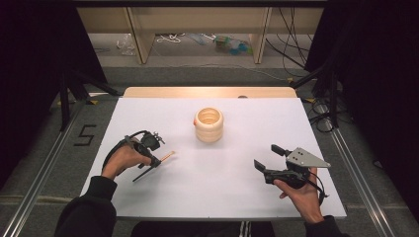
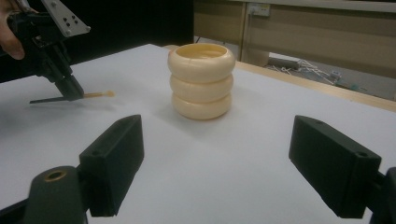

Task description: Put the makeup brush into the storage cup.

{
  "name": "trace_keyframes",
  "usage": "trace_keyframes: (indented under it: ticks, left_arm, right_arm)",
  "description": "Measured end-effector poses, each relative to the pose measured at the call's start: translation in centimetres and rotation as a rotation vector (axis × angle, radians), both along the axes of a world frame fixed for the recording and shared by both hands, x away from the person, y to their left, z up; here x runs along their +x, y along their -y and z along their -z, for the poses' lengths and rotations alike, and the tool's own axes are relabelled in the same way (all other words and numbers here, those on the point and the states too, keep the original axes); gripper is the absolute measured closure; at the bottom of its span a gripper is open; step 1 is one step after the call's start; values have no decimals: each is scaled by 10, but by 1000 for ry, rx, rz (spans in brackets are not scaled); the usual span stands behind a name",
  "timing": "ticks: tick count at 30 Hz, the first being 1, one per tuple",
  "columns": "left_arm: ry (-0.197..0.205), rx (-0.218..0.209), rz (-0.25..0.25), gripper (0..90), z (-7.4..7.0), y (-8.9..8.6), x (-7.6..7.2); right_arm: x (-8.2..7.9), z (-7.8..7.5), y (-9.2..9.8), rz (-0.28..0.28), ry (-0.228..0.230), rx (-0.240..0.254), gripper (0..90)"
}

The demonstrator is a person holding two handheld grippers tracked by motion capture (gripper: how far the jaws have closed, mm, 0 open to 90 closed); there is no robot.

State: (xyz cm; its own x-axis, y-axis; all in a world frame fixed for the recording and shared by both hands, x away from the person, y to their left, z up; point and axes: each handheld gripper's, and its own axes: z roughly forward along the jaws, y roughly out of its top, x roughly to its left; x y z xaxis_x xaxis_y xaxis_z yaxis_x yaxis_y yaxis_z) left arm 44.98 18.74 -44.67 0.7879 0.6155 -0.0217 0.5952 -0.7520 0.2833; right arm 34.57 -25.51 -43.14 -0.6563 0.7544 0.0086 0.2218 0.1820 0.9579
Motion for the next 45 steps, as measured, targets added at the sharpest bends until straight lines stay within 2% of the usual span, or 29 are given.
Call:
trace_keyframes:
  ticks: [2,4,5,7,8,10,11,12,14,15,16,17,18,20,21,22,23,25,29,30,31,35,36,39,40,41,42,45]
  left_arm:
    - [6,-13,0,832,-1,-1,0]
    - [20,-51,-4,832,-7,-3,1]
    - [20,-51,-4,832,-7,-3,1]
    - [46,-116,-34,832,-14,-5,1]
    - [46,-116,-34,832,-14,-5,1]
    - [73,-196,-70,832,-23,-7,1]
    - [81,-217,-71,832,-27,-9,1]
    - [81,-217,-71,832,-27,-9,1]
    - [108,-225,-77,832,-32,-12,2]
    - [121,-247,-78,832,-37,-14,2]
    - [121,-247,-78,832,-37,-14,2]
    - [157,-302,-119,831,-39,-12,0]
    - [180,-305,-109,832,-41,-13,1]
    - [216,-324,-127,832,-45,-12,0]
    - [216,-324,-127,832,-45,-12,0]
    - [252,-375,-151,832,-47,-11,0]
    - [252,-375,-151,832,-47,-11,0]
    - [289,-412,-160,832,-52,-10,-1]
    - [343,-435,-188,832,-56,-7,-1]
    - [343,-435,-188,832,-56,-7,-1]
    - [348,-466,-202,831,-57,-7,-1]
    - [371,-499,-228,831,-60,-6,0]
    - [384,-537,-255,832,-62,-6,0]
    - [400,-544,-258,832,-65,-6,1]
    - [424,-566,-278,832,-67,-4,1]
    - [423,-582,-281,832,-68,-3,2]
    - [444,-597,-300,832,-70,-1,2]
    - [456,-610,-303,832,-73,2,4]
  right_arm:
    - [0,0,0,0,-1,1,189]
    - [0,0,0,4,3,-1,189]
    - [0,0,0,4,3,-1,189]
    - [0,0,0,0,1,-1,189]
    - [0,0,0,0,1,-1,189]
    - [0,0,0,0,1,-1,188]
    - [0,0,0,0,1,-1,189]
    - [0,0,0,1,2,-1,188]
    - [0,0,0,1,2,-1,188]
    - [0,0,0,2,0,0,188]
    - [0,0,0,2,0,0,188]
    - [0,0,0,1,1,-1,188]
    - [0,0,0,1,2,-1,188]
    - [0,0,0,5,1,-2,188]
    - [0,0,0,5,1,-2,188]
    - [0,0,0,5,2,-3,188]
    - [0,0,0,5,2,-3,188]
    - [0,1,-1,-2,1,11,187]
    - [1,1,0,-5,-5,15,187]
    - [1,1,0,-5,-5,15,187]
    - [1,1,0,-1,-4,9,187]
    - [1,1,1,13,-7,2,187]
    - [1,1,1,15,-9,2,186]
    - [1,1,0,15,-9,4,186]
    - [1,1,0,14,-12,1,187]
    - [1,1,0,14,-12,1,187]
    - [1,1,0,13,-11,1,187]
    - [1,1,0,13,-11,3,186]
